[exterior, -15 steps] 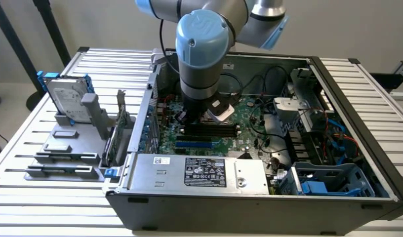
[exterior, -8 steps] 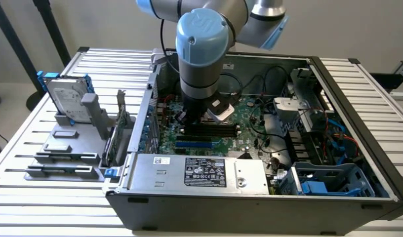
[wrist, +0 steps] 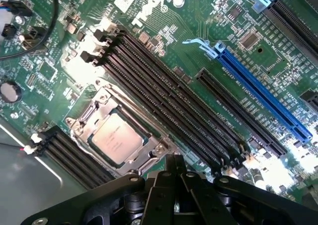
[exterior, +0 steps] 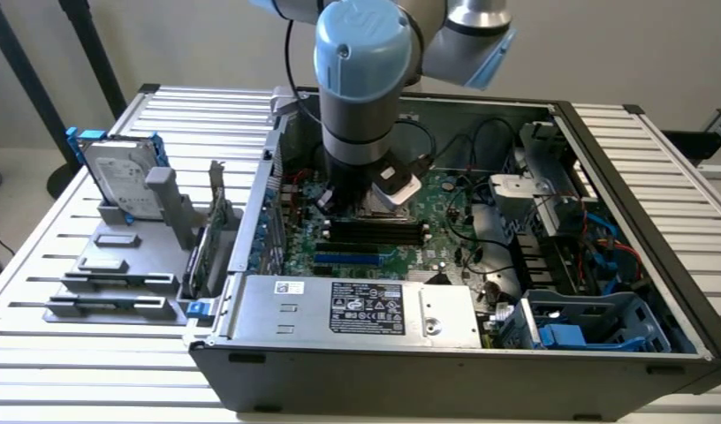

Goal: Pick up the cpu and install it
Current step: 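Install the first cpu locking lever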

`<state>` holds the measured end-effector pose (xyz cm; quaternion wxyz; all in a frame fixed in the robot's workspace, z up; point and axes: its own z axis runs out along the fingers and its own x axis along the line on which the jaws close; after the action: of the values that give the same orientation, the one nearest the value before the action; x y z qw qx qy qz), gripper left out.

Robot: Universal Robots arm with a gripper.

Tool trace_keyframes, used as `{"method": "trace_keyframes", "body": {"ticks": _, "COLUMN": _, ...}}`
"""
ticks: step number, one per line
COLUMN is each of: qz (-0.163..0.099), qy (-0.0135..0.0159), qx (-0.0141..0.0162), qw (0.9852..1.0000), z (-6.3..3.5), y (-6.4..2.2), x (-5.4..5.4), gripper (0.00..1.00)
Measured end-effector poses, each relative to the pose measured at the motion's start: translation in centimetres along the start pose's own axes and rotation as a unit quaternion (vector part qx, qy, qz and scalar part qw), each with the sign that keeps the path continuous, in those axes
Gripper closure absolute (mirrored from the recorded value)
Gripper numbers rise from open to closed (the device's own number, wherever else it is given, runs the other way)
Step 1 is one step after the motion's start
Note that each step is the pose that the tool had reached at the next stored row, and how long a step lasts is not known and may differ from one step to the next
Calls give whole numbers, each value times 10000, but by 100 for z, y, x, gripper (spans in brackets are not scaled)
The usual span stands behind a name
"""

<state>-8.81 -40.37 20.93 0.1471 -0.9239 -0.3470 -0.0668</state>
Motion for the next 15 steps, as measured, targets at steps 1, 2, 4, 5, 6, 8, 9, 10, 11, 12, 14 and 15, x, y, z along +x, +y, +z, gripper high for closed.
{"method": "trace_keyframes", "body": {"ticks": 1, "qz": -2, "qy": -1, "qx": 0, "qw": 10000, "z": -2, "y": -15, "x": 13, "gripper": 89}}
{"method": "trace_keyframes", "body": {"ticks": 2, "qz": -5, "qy": -1, "qx": 1, "qw": 10000, "z": 3, "y": -32, "x": 28, "gripper": 89}}
{"method": "trace_keyframes", "body": {"ticks": 4, "qz": -18, "qy": -5, "qx": 4, "qw": 10000, "z": 16, "y": -69, "x": 61, "gripper": 89}}
{"method": "trace_keyframes", "body": {"ticks": 5, "qz": -26, "qy": -7, "qx": 6, "qw": 10000, "z": 23, "y": -86, "x": 75, "gripper": 89}}
{"method": "trace_keyframes", "body": {"ticks": 6, "qz": -34, "qy": -9, "qx": 8, "qw": 10000, "z": 30, "y": -103, "x": 90, "gripper": 89}}
{"method": "trace_keyframes", "body": {"ticks": 8, "qz": -55, "qy": -14, "qx": 12, "qw": 10000, "z": 43, "y": -132, "x": 115, "gripper": 89}}
{"method": "trace_keyframes", "body": {"ticks": 9, "qz": -70, "qy": -18, "qx": 16, "qw": 10000, "z": 48, "y": -145, "x": 127, "gripper": 89}}
{"method": "trace_keyframes", "body": {"ticks": 10, "qz": -86, "qy": -21, "qx": 20, "qw": 10000, "z": 53, "y": -156, "x": 137, "gripper": 89}}
{"method": "trace_keyframes", "body": {"ticks": 11, "qz": -104, "qy": -26, "qx": 24, "qw": 9999, "z": 56, "y": -168, "x": 146, "gripper": 89}}
{"method": "trace_keyframes", "body": {"ticks": 12, "qz": -125, "qy": -31, "qx": 29, "qw": 9999, "z": 58, "y": -177, "x": 154, "gripper": 89}}
{"method": "trace_keyframes", "body": {"ticks": 14, "qz": -182, "qy": -45, "qx": 42, "qw": 9998, "z": 57, "y": -191, "x": 167, "gripper": 89}}
{"method": "trace_keyframes", "body": {"ticks": 15, "qz": -219, "qy": -54, "qx": 50, "qw": 9997, "z": 54, "y": -196, "x": 173, "gripper": 89}}
